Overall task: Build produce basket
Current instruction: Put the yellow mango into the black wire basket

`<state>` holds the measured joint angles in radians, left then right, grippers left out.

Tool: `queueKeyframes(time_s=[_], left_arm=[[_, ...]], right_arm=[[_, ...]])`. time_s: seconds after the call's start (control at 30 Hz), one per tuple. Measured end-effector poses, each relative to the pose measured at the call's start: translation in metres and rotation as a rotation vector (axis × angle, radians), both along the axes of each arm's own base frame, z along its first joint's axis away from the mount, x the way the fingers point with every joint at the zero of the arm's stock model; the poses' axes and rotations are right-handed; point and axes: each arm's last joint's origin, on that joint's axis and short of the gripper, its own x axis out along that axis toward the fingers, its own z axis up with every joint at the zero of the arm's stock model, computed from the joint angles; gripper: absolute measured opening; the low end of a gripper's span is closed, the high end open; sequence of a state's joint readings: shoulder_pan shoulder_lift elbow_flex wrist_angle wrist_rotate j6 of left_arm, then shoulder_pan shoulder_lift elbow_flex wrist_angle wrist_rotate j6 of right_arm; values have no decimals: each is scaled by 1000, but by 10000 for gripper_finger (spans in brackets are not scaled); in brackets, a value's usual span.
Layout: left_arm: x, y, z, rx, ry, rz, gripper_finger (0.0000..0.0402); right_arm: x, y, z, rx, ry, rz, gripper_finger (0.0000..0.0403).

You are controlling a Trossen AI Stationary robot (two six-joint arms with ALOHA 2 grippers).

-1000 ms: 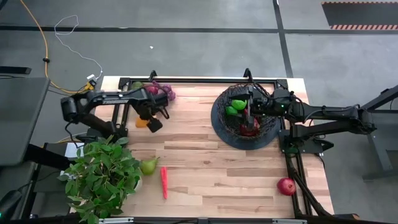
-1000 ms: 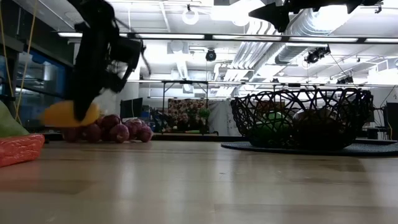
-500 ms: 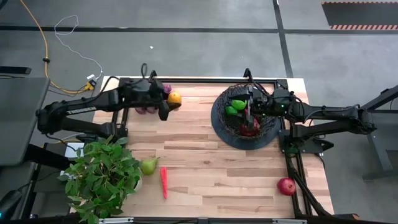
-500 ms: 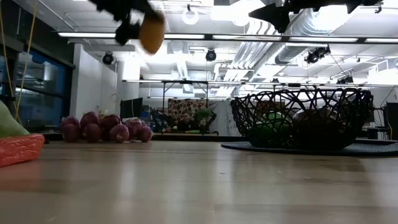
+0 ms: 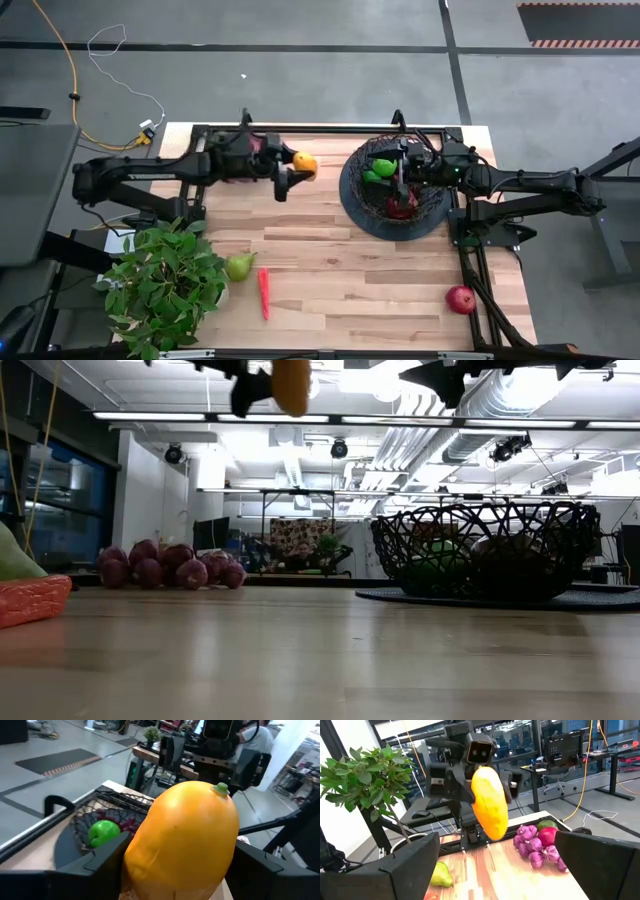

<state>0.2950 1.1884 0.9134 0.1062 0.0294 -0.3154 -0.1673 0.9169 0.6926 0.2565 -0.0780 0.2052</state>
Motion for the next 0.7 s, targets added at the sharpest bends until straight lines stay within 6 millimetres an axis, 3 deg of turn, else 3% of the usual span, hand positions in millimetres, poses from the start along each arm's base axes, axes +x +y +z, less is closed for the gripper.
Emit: queueKeyframes(time_s=[0.17, 0.37, 0.7], left_arm=[[19, 2, -9, -32, -44, -85, 264], [20, 2, -2, -26, -137, -106, 264], [24, 2, -4, -69, -150, -90, 264]], right_arm=[[0, 0, 0, 5, 0, 0, 378], [3, -1, -2, 44, -2, 1, 378], [52, 5, -30, 46, 13, 55, 378]])
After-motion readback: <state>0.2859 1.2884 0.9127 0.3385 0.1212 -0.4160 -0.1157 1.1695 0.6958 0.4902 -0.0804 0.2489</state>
